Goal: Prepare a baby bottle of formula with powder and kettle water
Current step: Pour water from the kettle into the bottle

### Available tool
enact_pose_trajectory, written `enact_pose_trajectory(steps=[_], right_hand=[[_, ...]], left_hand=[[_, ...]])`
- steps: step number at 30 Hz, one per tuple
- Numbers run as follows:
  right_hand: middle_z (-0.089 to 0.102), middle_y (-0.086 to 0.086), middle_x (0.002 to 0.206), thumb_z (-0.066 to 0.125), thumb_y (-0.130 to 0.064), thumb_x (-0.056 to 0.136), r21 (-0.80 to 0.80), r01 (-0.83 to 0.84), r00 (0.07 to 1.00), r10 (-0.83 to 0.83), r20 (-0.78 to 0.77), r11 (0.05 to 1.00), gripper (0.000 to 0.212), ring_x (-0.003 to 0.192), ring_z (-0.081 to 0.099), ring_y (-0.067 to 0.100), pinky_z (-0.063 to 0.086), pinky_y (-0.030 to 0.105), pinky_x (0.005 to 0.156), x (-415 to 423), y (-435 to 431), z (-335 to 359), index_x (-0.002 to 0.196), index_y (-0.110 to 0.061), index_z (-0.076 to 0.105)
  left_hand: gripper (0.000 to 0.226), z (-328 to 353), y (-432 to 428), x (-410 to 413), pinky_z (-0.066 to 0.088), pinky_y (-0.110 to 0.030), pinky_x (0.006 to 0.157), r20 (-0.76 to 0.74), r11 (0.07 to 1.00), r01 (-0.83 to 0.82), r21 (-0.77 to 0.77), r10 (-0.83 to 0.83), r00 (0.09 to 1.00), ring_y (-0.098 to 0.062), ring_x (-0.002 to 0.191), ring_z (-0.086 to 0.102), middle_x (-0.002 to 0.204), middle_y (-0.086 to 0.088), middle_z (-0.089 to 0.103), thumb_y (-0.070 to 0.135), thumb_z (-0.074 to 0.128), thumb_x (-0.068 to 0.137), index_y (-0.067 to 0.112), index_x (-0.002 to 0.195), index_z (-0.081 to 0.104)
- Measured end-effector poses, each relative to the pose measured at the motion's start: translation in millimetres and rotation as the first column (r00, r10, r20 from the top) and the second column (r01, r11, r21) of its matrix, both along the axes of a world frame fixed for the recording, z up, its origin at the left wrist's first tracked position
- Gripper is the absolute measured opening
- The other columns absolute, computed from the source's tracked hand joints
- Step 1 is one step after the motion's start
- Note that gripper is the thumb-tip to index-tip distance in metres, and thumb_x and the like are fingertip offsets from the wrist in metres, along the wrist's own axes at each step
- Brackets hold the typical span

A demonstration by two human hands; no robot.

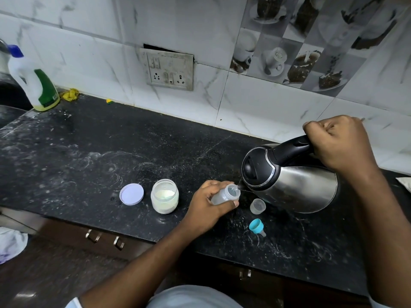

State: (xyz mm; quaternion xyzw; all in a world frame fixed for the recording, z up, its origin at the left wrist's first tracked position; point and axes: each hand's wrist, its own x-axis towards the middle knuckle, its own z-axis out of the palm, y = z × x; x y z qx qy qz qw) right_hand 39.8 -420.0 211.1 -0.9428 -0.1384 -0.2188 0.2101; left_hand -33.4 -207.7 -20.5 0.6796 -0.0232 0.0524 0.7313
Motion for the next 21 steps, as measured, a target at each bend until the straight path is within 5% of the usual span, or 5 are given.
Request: enact_pose_trajectory(steps=[21], right_hand=[[0.017,0.010,0.059,0.048,-0.029,0.079,-0.069,0.025,0.999,-0.027,-0.030,0.997,0.038,0.054,0.021,0.027,0.033,0.049,0.049,2.7,5.2,-2.5,0.054,-0.015,0.023]], left_hand=[[0.041,-11.0,3.2,4.8,0.050,-0.013,0.096,-0.031,0.998,-0.011,0.065,0.013,0.999,-0.005,0.115,0.067,0.122,0.007,0.068,0.020,0.093,0.082,0.032,0.119,0.082]])
